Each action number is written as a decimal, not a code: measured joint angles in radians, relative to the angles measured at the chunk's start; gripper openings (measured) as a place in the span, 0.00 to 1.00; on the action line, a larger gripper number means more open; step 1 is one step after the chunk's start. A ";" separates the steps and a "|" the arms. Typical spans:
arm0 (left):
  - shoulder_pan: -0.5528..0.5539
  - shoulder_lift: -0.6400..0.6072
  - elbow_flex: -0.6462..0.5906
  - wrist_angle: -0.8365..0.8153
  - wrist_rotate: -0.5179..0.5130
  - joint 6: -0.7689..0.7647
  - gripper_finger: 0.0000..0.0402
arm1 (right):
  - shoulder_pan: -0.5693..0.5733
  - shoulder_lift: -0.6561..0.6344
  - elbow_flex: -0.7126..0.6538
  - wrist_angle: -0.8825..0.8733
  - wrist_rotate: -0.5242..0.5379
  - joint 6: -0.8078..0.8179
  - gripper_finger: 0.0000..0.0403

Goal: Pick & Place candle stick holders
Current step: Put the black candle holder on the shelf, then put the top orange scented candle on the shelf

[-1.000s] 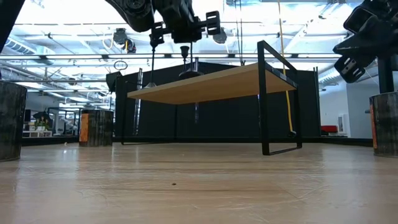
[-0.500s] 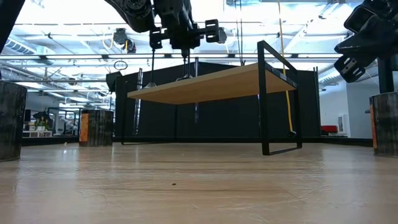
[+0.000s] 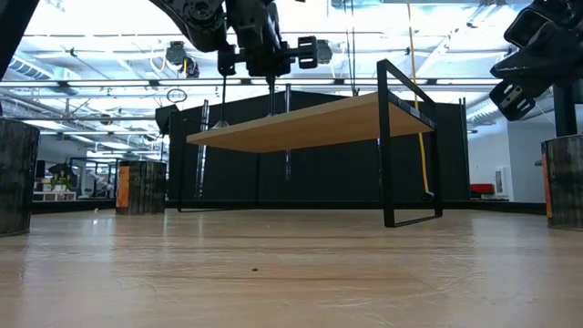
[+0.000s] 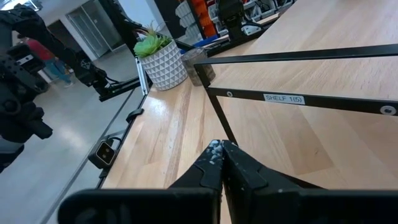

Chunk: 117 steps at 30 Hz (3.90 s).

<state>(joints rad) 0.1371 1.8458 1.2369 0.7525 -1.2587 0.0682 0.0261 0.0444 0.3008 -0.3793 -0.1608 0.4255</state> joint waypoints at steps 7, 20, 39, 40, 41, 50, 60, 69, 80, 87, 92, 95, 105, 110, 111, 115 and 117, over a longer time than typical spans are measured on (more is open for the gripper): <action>-0.008 0.000 0.000 -0.049 0.000 -0.022 0.08 | 0.000 0.000 0.000 0.001 0.001 -0.003 0.00; -0.024 0.000 0.000 -0.072 -0.070 -0.029 0.20 | 0.000 0.000 0.000 0.006 0.001 0.000 0.00; -0.085 0.000 0.000 -0.070 -0.135 -0.026 0.21 | 0.000 0.000 0.000 0.008 0.000 -0.003 0.00; -0.087 0.000 0.000 -0.069 -0.135 -0.026 0.21 | 0.000 0.000 0.000 0.008 0.000 -0.003 0.00; -0.090 0.000 0.000 -0.069 -0.136 -0.026 0.21 | 0.000 0.000 0.000 0.008 0.000 -0.003 0.00; -0.121 0.000 0.000 -0.069 -0.178 -0.025 0.21 | 0.000 0.000 0.000 0.008 -0.001 -0.003 0.00; -0.209 0.001 0.000 -0.011 -0.178 -0.055 0.21 | 0.000 0.000 0.000 0.008 -0.001 -0.003 0.00; -0.383 0.001 0.000 0.188 -0.106 -0.014 0.21 | 0.000 0.000 0.000 0.044 -0.001 -0.016 0.00; -0.593 -0.008 0.125 0.189 -0.311 0.133 0.21 | 0.000 0.000 0.000 0.084 -0.001 -0.022 0.00; -0.623 -0.062 0.196 0.192 -0.314 0.386 0.21 | 0.000 0.000 0.000 0.084 0.003 -0.021 0.00; -0.643 -0.132 0.197 0.192 -0.314 0.450 0.21 | 0.000 0.000 0.000 0.083 0.010 -0.019 0.00; -0.677 -0.151 0.197 0.186 -0.313 0.487 0.21 | 0.000 0.000 0.000 0.083 0.039 -0.001 0.00; -0.842 -0.182 0.196 0.187 -0.313 0.575 0.21 | 0.000 0.000 0.000 0.083 0.060 0.008 0.00; -0.887 -0.190 0.196 0.185 -0.313 0.589 0.21 | 0.000 0.000 0.000 0.083 0.060 0.008 0.00; -0.890 -0.192 0.196 0.187 -0.313 0.589 0.21 | 0.000 0.000 0.000 0.083 0.060 0.008 0.00; -0.894 -0.191 0.196 0.185 -0.312 0.588 0.21 | 0.000 0.000 0.000 0.083 0.060 0.008 0.00; -0.890 -0.191 0.196 0.185 -0.312 0.571 0.21 | 0.000 0.000 0.000 0.083 0.060 0.013 0.00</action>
<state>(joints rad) -0.7524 1.6547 1.4326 0.9377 -1.5711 0.6394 0.0257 0.0441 0.3012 -0.2962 -0.1009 0.4385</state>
